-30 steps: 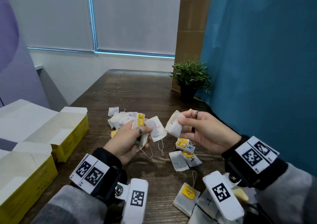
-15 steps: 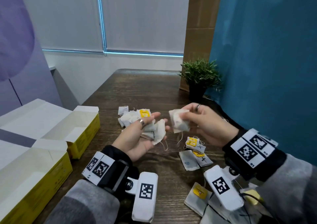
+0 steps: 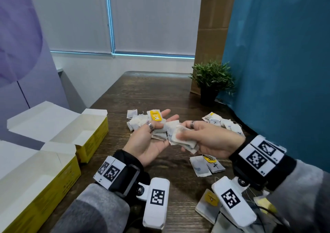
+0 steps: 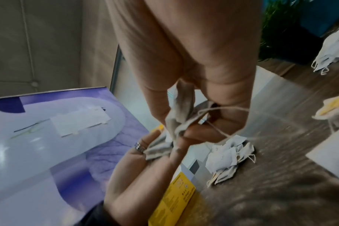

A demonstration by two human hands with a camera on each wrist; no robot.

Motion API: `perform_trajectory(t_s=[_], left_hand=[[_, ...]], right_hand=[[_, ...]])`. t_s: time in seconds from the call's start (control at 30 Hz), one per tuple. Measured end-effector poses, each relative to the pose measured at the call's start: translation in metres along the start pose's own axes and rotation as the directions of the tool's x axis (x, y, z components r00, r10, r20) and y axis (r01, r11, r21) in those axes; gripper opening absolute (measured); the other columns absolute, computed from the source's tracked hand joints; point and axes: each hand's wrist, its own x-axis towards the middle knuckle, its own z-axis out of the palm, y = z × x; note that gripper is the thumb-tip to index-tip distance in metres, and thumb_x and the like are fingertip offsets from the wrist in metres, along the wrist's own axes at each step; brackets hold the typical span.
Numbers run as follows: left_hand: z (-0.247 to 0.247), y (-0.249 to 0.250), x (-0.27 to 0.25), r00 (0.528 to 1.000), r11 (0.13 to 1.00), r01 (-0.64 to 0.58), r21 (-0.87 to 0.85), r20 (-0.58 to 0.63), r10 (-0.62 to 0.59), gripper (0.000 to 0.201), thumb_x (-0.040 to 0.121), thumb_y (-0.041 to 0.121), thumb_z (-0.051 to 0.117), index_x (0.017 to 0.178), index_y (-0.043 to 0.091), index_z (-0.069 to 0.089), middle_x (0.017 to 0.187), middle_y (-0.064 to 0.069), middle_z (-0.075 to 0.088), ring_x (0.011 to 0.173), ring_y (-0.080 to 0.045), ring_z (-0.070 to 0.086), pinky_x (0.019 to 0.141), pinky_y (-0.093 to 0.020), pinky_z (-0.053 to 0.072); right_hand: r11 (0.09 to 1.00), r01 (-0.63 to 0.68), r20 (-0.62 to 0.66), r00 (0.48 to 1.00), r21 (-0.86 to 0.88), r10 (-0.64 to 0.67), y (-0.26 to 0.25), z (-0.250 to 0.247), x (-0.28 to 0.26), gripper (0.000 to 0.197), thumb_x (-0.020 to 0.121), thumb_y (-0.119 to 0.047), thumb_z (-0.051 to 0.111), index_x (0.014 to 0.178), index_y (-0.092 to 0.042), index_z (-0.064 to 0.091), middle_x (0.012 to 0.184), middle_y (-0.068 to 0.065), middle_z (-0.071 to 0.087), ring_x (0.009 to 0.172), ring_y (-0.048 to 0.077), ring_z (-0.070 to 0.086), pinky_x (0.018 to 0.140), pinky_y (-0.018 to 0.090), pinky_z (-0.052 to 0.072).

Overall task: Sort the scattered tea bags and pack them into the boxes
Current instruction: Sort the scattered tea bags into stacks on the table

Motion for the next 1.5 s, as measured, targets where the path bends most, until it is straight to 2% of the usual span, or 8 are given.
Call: perform_trajectory(t_s=[0.2, 0.43, 0.6, 0.7, 0.8, 0.93, 1.27, 1.5], left_hand=[[0.003, 0.003, -0.001, 0.997, 0.998, -0.062, -0.024, 0.039, 0.063, 0.037, 0.091, 0.002, 0.030, 0.115, 0.010, 0.057, 0.127, -0.008, 0.061, 0.121, -0.032, 0.053, 0.104, -0.054, 0.036], [0.000, 0.004, -0.001, 0.994, 0.994, -0.099, 0.056, 0.051, 0.096, 0.040, 0.090, 0.003, 0.029, 0.118, 0.014, 0.055, 0.121, -0.004, 0.066, 0.113, -0.029, 0.060, 0.094, -0.054, 0.044], [-0.001, 0.008, -0.001, 0.996, 0.998, -0.071, 0.000, -0.046, 0.071, 0.042, 0.079, 0.013, 0.045, 0.119, 0.013, 0.057, 0.079, -0.001, 0.053, 0.071, -0.013, 0.049, 0.073, -0.033, 0.046], [-0.004, 0.011, -0.004, 0.994, 0.998, -0.056, 0.000, -0.094, 0.055, 0.056, 0.072, 0.021, 0.044, 0.125, 0.012, 0.055, 0.078, 0.000, 0.044, 0.064, -0.011, 0.037, 0.061, -0.025, 0.028], [-0.002, 0.009, 0.000, 0.966, 0.985, -0.129, 0.110, -0.209, 0.150, 0.050, 0.085, 0.001, 0.038, 0.129, 0.017, 0.053, 0.083, -0.003, 0.049, 0.065, -0.010, 0.040, 0.058, -0.023, 0.031], [-0.002, 0.004, 0.001, 0.934, 0.940, -0.205, 0.273, -0.234, 0.272, 0.059, 0.082, -0.014, 0.054, 0.129, 0.022, 0.047, 0.108, -0.013, 0.059, 0.081, -0.020, 0.060, 0.067, -0.029, 0.057], [-0.002, -0.003, -0.002, 0.874, 0.798, -0.307, 0.518, -0.180, 0.452, 0.035, 0.070, -0.012, 0.072, 0.088, 0.015, 0.057, 0.094, -0.010, 0.060, 0.061, -0.018, 0.063, 0.056, -0.024, 0.056], [0.001, 0.002, 0.001, 0.958, 0.896, -0.107, 0.430, -0.198, 0.210, 0.025, 0.090, 0.001, 0.047, 0.108, 0.005, 0.064, 0.093, -0.009, 0.066, 0.081, -0.019, 0.063, 0.081, -0.036, 0.053]], right_hand=[[0.940, 0.188, -0.123, 0.965, -0.285, -0.231, 0.004, 0.001, 0.000, 0.007, 0.089, -0.008, 0.060, 0.085, -0.008, 0.054, 0.071, 0.008, 0.062, 0.057, 0.014, 0.061, 0.049, 0.021, 0.046], [0.894, 0.298, -0.170, 0.914, -0.334, -0.368, 0.007, -0.009, -0.001, 0.007, 0.087, -0.008, 0.063, 0.083, -0.009, 0.056, 0.069, 0.007, 0.062, 0.066, 0.023, 0.057, 0.058, 0.029, 0.046], [0.908, 0.339, -0.217, 0.894, -0.246, -0.392, -0.002, -0.017, -0.003, 0.012, 0.087, -0.004, 0.060, 0.079, -0.010, 0.053, 0.063, 0.007, 0.062, 0.050, 0.010, 0.058, 0.046, 0.017, 0.042], [0.912, 0.355, -0.294, 0.866, -0.206, -0.404, -0.006, -0.026, -0.007, 0.012, 0.089, -0.005, 0.058, 0.079, -0.011, 0.052, 0.063, 0.008, 0.058, 0.051, 0.010, 0.055, 0.044, 0.016, 0.038], [0.926, 0.330, -0.334, 0.865, -0.185, -0.375, -0.006, -0.036, -0.010, 0.009, 0.090, -0.008, 0.056, 0.083, -0.012, 0.053, 0.066, 0.009, 0.058, 0.054, 0.010, 0.056, 0.047, 0.018, 0.038], [0.937, 0.297, -0.338, 0.876, -0.183, -0.343, 0.000, -0.040, -0.010, 0.005, 0.090, -0.010, 0.056, 0.086, -0.011, 0.054, 0.070, 0.012, 0.057, 0.055, 0.011, 0.056, 0.055, 0.025, 0.036], [0.927, 0.369, -0.234, 0.897, -0.069, -0.375, -0.009, -0.021, -0.012, 0.006, 0.088, -0.007, 0.056, 0.083, -0.010, 0.054, 0.072, 0.005, 0.062, 0.056, 0.012, 0.057, 0.053, 0.017, 0.046], [0.958, 0.257, -0.271, 0.920, -0.129, -0.283, -0.004, -0.017, 0.003, 0.006, 0.090, -0.006, 0.056, 0.084, -0.009, 0.054, 0.071, 0.011, 0.060, 0.051, 0.011, 0.058, 0.051, 0.022, 0.040]])
